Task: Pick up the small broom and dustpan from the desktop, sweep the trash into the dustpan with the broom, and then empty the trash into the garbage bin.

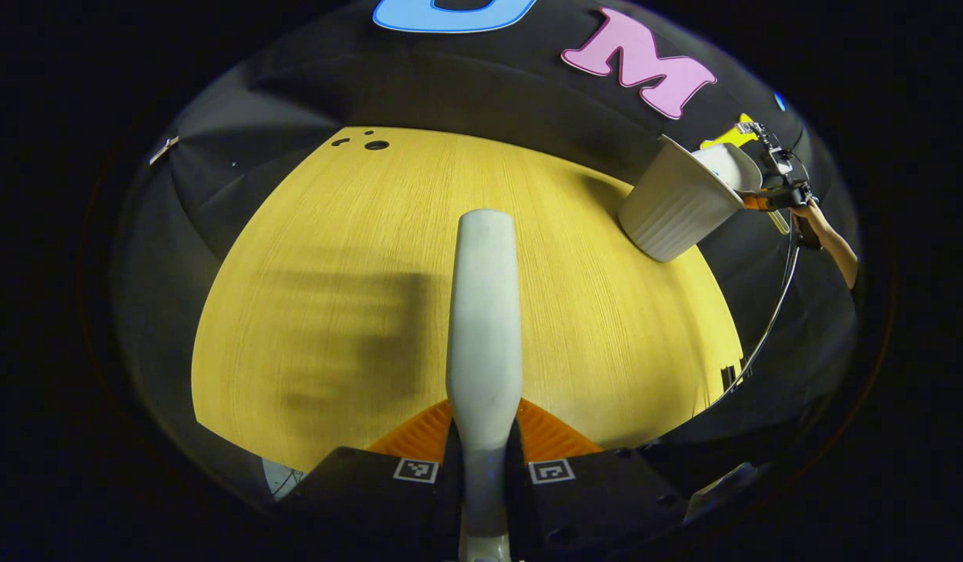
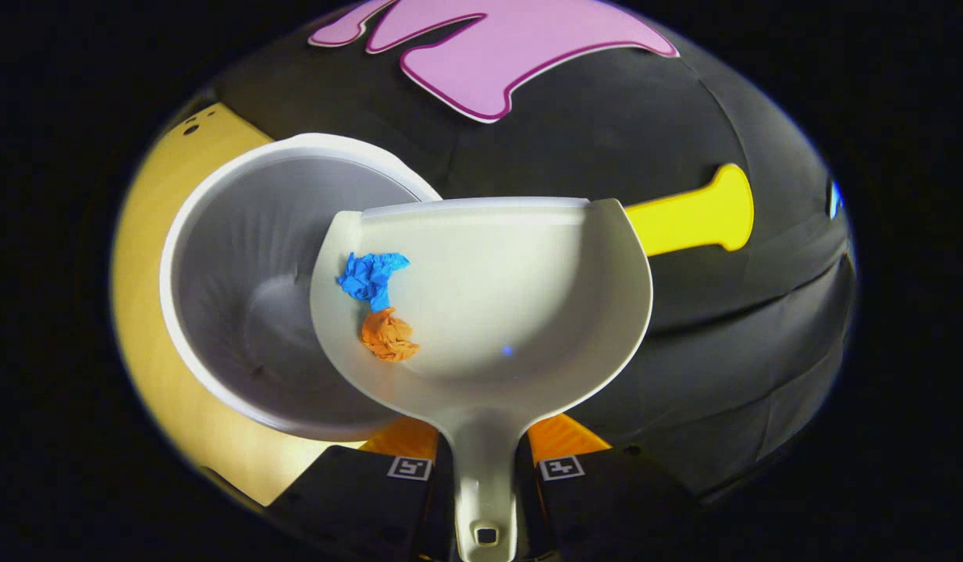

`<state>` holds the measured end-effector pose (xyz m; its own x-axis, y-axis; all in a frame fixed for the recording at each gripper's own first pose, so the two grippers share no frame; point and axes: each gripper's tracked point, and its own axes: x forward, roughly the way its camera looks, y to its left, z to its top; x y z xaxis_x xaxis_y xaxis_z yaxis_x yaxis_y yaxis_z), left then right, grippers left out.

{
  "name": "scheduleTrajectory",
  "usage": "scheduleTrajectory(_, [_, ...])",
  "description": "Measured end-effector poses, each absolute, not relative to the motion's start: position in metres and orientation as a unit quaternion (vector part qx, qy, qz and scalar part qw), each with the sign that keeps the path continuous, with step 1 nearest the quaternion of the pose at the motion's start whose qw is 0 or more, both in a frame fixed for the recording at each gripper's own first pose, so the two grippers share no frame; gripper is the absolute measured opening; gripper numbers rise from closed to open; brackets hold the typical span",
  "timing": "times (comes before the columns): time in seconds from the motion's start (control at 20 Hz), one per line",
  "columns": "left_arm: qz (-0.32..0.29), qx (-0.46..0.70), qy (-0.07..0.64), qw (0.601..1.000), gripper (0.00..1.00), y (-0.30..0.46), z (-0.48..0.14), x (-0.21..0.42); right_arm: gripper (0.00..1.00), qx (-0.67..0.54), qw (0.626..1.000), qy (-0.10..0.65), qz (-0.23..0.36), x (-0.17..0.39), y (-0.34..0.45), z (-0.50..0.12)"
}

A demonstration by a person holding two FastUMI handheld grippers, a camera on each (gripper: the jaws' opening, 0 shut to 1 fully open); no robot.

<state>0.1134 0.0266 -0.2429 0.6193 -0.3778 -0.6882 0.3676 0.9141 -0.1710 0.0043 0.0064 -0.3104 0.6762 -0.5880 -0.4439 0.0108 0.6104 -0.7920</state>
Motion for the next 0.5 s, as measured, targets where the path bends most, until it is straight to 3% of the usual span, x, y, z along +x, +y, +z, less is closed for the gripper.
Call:
scheduleTrajectory(0.2, [-0.213,-0.014,0.39,0.896,0.28,0.024,-0.243,0.112,0.32,-0.429,0.811,0.33,-0.225,0.0,0.011,-0.31])
scheduleTrajectory(0.25, [-0.215,-0.014,0.391,0.895,0.28,0.023,-0.243,0.112,0.39,-0.443,0.803,0.326,-0.23,0.0,0.01,-0.309])
scheduleTrajectory(0.5, [-0.218,-0.008,0.397,0.891,0.28,0.025,-0.245,0.111,0.35,-0.511,0.767,0.288,-0.262,-0.003,0.013,-0.297])
